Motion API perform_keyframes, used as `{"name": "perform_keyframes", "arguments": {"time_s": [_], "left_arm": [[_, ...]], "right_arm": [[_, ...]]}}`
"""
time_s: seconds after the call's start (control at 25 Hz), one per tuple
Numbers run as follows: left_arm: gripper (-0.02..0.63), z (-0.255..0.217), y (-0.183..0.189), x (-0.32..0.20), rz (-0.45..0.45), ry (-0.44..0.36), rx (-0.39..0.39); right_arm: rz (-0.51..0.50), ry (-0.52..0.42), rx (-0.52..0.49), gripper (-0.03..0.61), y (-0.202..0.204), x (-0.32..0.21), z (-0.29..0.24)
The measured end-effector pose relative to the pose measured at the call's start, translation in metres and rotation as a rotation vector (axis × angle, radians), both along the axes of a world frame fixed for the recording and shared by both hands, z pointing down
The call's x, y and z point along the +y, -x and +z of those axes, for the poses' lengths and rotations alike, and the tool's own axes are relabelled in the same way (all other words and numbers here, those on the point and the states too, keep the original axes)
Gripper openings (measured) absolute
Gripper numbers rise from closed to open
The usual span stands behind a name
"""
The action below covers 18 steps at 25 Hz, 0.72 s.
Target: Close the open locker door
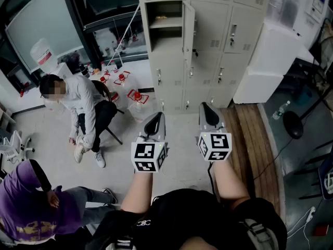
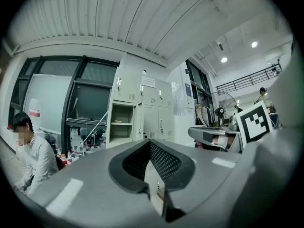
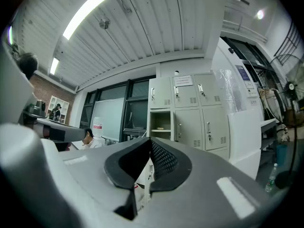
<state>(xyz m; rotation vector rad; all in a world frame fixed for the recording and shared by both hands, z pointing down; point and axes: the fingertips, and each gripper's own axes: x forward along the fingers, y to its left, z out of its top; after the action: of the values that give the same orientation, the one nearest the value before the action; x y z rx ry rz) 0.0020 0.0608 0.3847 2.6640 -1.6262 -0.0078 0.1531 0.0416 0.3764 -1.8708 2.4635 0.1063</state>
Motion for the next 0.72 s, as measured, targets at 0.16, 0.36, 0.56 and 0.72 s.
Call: {"name": "perform_keyframes", "arguments": {"time_s": [0.16, 0.36, 0.56, 0.72], "left_arm": [[0.000, 0.002, 0.011, 0.012, 0.012, 0.004, -0.004], [0.000, 0.007, 0.019, 0.023, 0.038, 0.003, 0.001], [0.000, 0.013, 0.028, 0.027, 0.044, 0.013, 0.012], [0.000, 0.017, 0.032, 0.019, 0.039, 0.005, 0.012]], "right_arm": [[-0.001, -0.008, -0.033, 0.011, 0.010, 0.015, -0.001], [0.020, -0.003, -0.025, 0.011, 0.021, 0.028, 0.001], [0.027, -0.007, -0.009, 0.011, 0.031, 0.038, 0.003], [0.033, -0.015, -0.014, 0.011, 0.032, 0.028, 0.005]]}}
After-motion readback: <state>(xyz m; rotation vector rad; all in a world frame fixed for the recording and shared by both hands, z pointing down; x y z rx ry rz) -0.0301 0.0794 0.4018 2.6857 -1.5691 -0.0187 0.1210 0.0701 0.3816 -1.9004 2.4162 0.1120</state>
